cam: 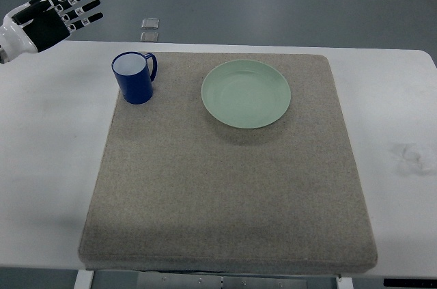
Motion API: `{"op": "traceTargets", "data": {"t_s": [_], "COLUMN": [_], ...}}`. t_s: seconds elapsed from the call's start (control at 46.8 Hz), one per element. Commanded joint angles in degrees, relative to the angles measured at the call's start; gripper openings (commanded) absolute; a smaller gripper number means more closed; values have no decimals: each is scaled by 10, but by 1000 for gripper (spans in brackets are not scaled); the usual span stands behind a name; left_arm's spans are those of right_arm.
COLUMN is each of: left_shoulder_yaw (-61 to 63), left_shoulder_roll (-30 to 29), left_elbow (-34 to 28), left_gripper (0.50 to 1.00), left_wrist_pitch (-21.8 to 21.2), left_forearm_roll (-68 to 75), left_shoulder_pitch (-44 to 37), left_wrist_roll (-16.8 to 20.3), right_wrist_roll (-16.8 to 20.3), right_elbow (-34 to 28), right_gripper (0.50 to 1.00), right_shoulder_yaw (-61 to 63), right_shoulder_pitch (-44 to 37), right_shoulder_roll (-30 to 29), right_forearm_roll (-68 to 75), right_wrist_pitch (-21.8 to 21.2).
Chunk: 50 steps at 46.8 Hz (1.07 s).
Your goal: Place cup left of plate with left hand
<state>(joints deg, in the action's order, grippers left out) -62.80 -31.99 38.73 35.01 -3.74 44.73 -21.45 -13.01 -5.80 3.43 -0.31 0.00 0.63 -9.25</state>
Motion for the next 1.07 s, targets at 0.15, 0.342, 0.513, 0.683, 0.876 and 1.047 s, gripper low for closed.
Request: {"op": "traceTargets", "data": {"t_s": [0.15,0.342,0.513,0.683,0.876,1.047], "left_shoulder_yaw": [0,0,1,1,1,2], "left_shoulder_roll": [0,8,13,10,10,12], "left_elbow": [0,1,5,5,5,6], "left_gripper": [999,999,999,999,999,999], "left_wrist_pitch": [0,0,0,0,0,0], "left_forearm_roll": [-25,-25,-22,-22,-22,-22], "left_shoulder_pitch": [-4,-7,-7,-7,-7,-6], "left_wrist_roll": [1,1,2,3,3,3], "right_wrist_roll": [0,0,0,0,-4,-4], "right_elbow": [0,0,-8,-12,-19,-30], "right_gripper": [932,932,932,932,932,932], "right_shoulder_yaw": [0,0,1,2,2,0], "right_shoulder_pitch": [0,0,0,0,1,2], "right_shoulder_roll": [0,0,0,0,0,0], "right_forearm_roll": [0,0,0,1,2,-2], "right_wrist_pitch": [0,0,-7,-9,-8,-1]}}
